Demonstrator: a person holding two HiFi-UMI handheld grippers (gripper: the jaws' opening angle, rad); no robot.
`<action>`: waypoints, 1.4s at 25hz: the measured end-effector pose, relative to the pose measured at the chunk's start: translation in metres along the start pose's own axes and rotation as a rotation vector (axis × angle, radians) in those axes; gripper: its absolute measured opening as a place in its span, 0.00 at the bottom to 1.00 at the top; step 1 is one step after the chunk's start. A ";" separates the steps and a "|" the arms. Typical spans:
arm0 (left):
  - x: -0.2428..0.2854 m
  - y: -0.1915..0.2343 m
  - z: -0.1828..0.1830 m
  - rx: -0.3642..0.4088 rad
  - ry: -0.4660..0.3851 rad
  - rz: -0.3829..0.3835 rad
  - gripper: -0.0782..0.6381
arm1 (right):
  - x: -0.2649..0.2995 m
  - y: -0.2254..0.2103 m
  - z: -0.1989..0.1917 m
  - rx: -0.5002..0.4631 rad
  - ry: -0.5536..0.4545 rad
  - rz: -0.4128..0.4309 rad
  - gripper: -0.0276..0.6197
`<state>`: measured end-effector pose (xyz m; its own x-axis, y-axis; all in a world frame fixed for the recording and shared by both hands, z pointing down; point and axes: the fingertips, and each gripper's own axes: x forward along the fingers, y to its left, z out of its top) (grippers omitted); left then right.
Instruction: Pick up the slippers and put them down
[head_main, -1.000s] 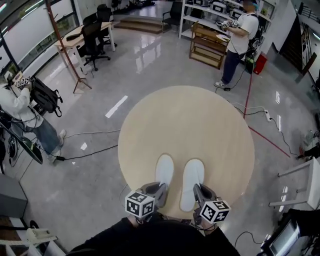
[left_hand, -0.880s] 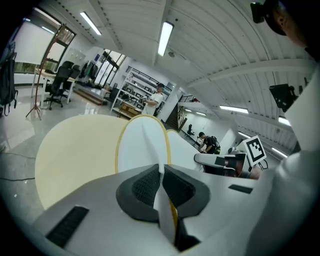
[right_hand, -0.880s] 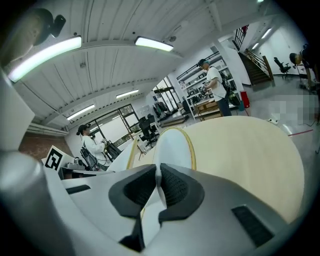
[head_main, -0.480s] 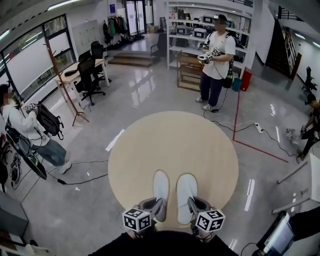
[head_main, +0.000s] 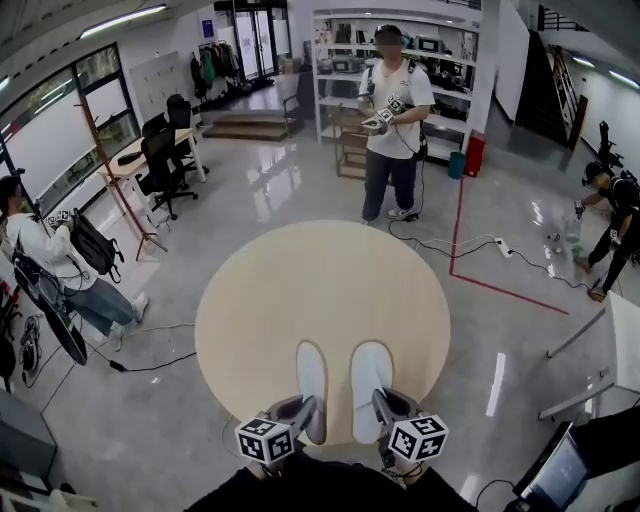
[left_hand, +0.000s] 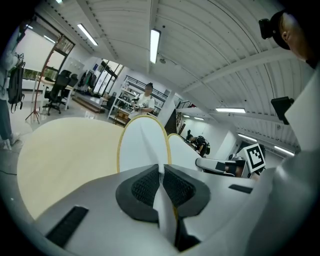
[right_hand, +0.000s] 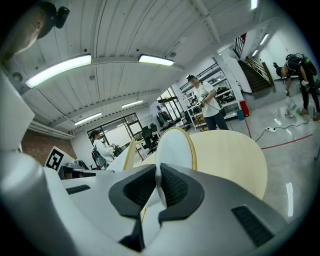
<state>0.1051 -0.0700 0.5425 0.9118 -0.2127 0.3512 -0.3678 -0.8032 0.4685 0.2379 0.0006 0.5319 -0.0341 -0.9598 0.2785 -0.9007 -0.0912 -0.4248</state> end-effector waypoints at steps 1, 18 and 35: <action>0.000 -0.003 -0.002 0.001 0.006 0.003 0.16 | -0.003 -0.004 0.001 0.008 -0.003 -0.004 0.10; 0.063 0.011 0.012 -0.057 0.055 -0.063 0.16 | 0.022 -0.062 0.022 0.041 0.036 -0.118 0.10; 0.111 0.092 0.043 -0.175 0.030 -0.090 0.16 | 0.109 -0.083 0.042 0.057 0.161 -0.183 0.10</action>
<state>0.1805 -0.1917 0.5895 0.9375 -0.1260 0.3244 -0.3139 -0.7087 0.6318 0.3271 -0.1080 0.5611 0.0544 -0.8717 0.4871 -0.8724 -0.2788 -0.4015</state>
